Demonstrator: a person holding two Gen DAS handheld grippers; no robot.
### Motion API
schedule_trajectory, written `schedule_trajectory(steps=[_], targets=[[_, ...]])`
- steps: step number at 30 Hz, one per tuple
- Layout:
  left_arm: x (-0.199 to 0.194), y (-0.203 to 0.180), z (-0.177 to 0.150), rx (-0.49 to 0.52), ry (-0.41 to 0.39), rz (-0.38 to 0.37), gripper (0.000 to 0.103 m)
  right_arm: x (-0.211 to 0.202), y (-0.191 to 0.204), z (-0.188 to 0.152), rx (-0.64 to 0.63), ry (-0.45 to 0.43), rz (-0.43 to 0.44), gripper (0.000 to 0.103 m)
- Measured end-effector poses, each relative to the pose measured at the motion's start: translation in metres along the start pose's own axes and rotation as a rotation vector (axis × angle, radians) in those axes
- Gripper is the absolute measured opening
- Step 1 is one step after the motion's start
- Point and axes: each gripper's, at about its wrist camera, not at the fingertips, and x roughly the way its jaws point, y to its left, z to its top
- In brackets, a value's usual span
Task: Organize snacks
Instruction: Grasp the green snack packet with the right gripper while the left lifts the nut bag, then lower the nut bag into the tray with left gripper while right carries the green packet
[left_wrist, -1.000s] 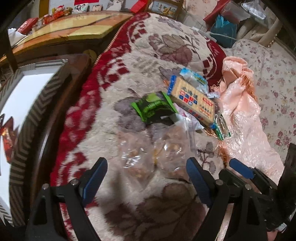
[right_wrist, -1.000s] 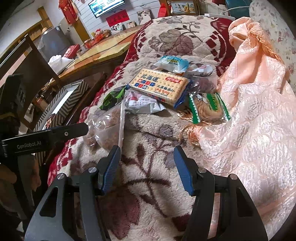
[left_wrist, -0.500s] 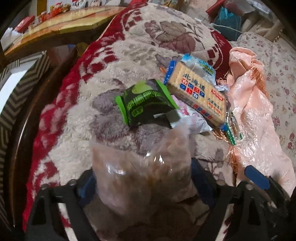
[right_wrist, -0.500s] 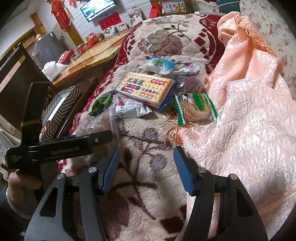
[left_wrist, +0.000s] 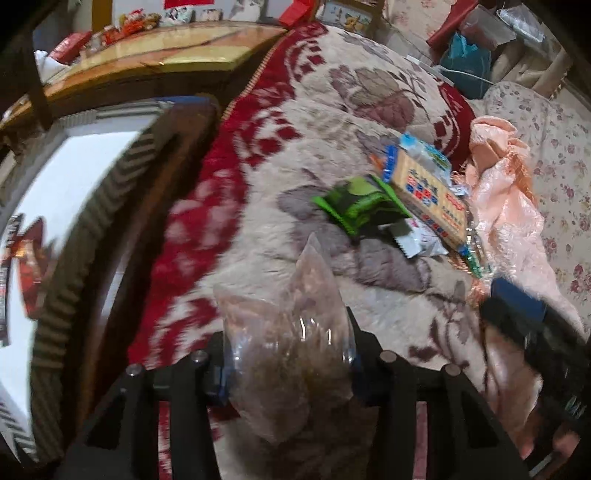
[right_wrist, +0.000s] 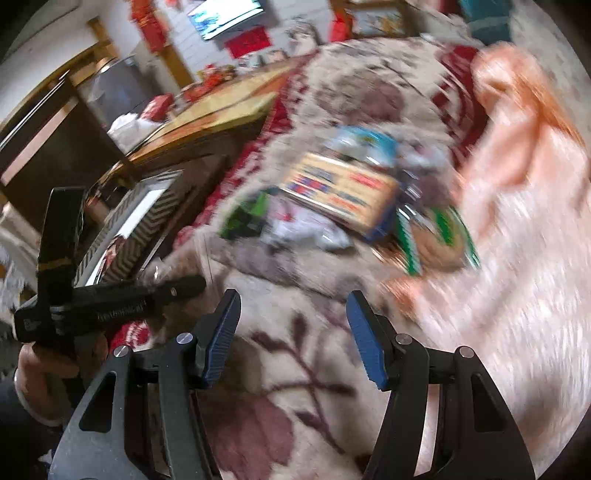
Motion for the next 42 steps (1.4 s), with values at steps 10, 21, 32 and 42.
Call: schedule_trajectory(steps=[10, 21, 32, 42], targets=[[-0.019, 0.030, 0.006, -0.014, -0.074, 0.066, 0.050, 0.075, 0.069, 0.070, -0.218, 0.122, -0.091, 0.067], [-0.006, 0.042, 0.002, -0.052, -0.036, 0.030, 0.050, 0.109, 0.048, 0.070, -0.211, 0.249, -0.047, 0.031], [-0.033, 0.041, 0.005, -0.032, -0.106, 0.052, 0.050, 0.062, 0.070, 0.054, -0.183, 0.155, 0.029, 0.031], [-0.070, 0.051, 0.007, -0.022, -0.181, 0.113, 0.050, 0.048, 0.082, 0.032, -0.181, 0.155, 0.030, 0.031]])
